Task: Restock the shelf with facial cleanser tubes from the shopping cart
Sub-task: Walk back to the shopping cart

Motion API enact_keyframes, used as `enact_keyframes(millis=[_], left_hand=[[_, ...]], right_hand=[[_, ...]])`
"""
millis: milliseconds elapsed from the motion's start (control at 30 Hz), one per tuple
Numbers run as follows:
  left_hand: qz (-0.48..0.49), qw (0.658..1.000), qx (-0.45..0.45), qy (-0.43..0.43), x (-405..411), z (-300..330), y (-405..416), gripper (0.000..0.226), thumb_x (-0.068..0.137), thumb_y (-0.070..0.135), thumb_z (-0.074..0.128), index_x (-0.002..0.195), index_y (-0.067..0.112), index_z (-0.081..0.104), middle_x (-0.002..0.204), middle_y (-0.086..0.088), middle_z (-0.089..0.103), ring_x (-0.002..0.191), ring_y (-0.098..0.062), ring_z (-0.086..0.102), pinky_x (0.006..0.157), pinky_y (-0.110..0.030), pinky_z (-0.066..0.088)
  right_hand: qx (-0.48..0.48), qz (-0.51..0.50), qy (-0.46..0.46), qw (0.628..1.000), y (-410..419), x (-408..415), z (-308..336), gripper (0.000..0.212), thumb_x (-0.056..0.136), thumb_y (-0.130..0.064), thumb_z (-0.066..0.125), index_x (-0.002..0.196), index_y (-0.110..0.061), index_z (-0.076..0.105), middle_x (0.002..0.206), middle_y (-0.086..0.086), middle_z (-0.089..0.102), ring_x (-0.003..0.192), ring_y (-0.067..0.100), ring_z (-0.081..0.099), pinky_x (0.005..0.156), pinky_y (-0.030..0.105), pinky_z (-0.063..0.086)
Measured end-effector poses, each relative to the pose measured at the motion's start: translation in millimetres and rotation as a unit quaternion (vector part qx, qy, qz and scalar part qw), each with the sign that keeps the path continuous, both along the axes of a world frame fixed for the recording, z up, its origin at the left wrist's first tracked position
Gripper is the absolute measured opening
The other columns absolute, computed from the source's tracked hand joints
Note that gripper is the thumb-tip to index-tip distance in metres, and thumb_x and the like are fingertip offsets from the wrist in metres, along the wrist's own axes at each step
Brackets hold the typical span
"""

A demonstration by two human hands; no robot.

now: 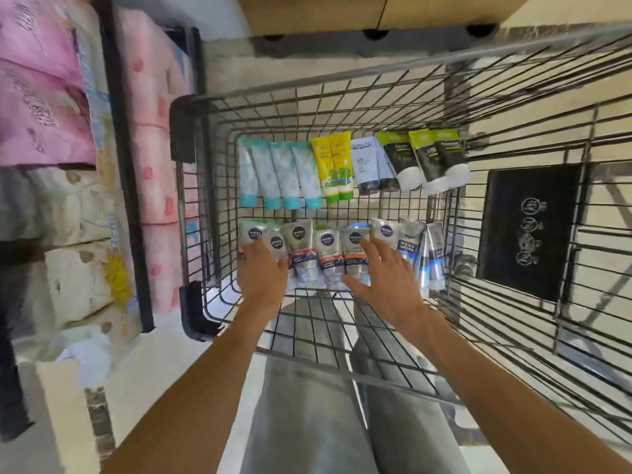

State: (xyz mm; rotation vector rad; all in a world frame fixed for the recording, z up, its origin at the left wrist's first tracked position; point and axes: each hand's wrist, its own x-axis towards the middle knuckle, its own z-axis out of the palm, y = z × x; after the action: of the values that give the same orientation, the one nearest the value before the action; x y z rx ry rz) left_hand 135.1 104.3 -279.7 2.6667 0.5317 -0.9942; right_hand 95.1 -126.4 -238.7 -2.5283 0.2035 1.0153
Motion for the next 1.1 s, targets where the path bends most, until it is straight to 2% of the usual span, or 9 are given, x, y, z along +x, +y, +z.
enact_keyframes(millis=[200,333,433,533,633,700,800,1000,1100], left_hand=[[0.110,0.992,0.050,-0.033,4,-21,-12,0.052,0.090,0.034,0.074,0.125,0.003,0.051,0.125,-0.017,0.058,0.110,-0.035,0.062,0.079,-0.044,0.054],[0.106,0.992,0.042,-0.052,6,-22,-15,0.035,0.092,0.028,0.073,0.118,0.011,0.057,0.118,-0.013,0.064,0.109,-0.033,0.062,0.082,-0.045,0.055],[0.100,0.992,0.017,-0.071,3,-15,-17,0.025,0.097,0.022,0.066,0.118,0.016,0.053,0.105,-0.008,0.072,0.098,-0.030,0.069,0.076,-0.043,0.055],[0.130,0.987,-0.027,-0.093,1,-8,-10,0.020,0.100,0.019,0.062,0.120,0.015,0.057,0.105,-0.010,0.071,0.101,-0.031,0.067,0.078,-0.043,0.053],[0.141,0.982,-0.057,-0.111,4,-2,4,0.020,0.101,0.017,0.061,0.119,0.010,0.062,0.105,-0.011,0.070,0.094,-0.024,0.063,0.075,-0.031,0.045],[0.149,0.976,-0.087,-0.132,5,2,14,0.016,0.101,0.017,0.061,0.112,0.008,0.065,0.102,-0.010,0.070,0.088,-0.020,0.062,0.074,-0.031,0.047],[0.182,0.960,-0.136,-0.161,2,9,27,0.013,0.100,0.020,0.059,0.108,0.010,0.064,0.101,-0.008,0.069,0.090,-0.024,0.067,0.074,-0.039,0.058],[0.223,0.940,-0.187,-0.177,-7,18,41,0.013,0.103,0.021,0.057,0.115,0.015,0.061,0.109,-0.005,0.069,0.097,-0.019,0.067,0.073,-0.023,0.054],[0.239,0.939,-0.189,-0.161,-10,20,45,0.017,0.105,0.023,0.054,0.120,0.015,0.058,0.110,0.001,0.067,0.097,-0.017,0.066,0.075,-0.025,0.053]], right_hand=[[0.028,-0.008,0.008,1.000,1,2,-29,0.081,0.094,-0.061,0.058,0.157,-0.020,0.029,0.158,0.009,0.037,0.144,0.031,0.037,0.119,0.051,0.031],[0.027,-0.001,0.008,1.000,1,9,-37,0.078,0.093,-0.064,0.055,0.154,-0.020,0.034,0.155,0.007,0.041,0.140,0.030,0.043,0.115,0.052,0.037],[0.034,0.007,0.005,0.999,2,17,-34,0.073,0.092,-0.062,0.057,0.149,-0.018,0.041,0.148,0.008,0.048,0.133,0.031,0.049,0.110,0.049,0.041],[0.042,0.006,0.005,0.999,7,25,-29,0.070,0.092,-0.058,0.059,0.147,-0.019,0.042,0.145,0.007,0.051,0.130,0.031,0.051,0.110,0.050,0.041],[0.039,0.009,0.012,0.999,14,33,-26,0.068,0.094,-0.056,0.061,0.148,-0.019,0.042,0.145,0.008,0.050,0.133,0.030,0.048,0.111,0.047,0.039],[0.031,0.008,0.025,0.999,21,38,-26,0.066,0.094,-0.057,0.060,0.146,-0.017,0.046,0.142,0.009,0.052,0.132,0.031,0.048,0.108,0.047,0.041],[0.028,-0.027,0.042,0.998,34,44,-38,0.064,0.093,-0.062,0.057,0.134,-0.012,0.058,0.127,0.013,0.059,0.119,0.033,0.056,0.098,0.046,0.049],[0.050,-0.088,0.076,0.992,71,60,-79,0.059,0.089,-0.069,0.058,0.104,-0.013,0.069,0.107,0.013,0.063,0.100,0.032,0.062,0.087,0.046,0.055],[0.061,-0.103,0.066,0.991,85,63,-102,0.067,0.077,-0.077,0.053,0.094,-0.014,0.068,0.096,0.011,0.066,0.092,0.032,0.064,0.080,0.045,0.057]])
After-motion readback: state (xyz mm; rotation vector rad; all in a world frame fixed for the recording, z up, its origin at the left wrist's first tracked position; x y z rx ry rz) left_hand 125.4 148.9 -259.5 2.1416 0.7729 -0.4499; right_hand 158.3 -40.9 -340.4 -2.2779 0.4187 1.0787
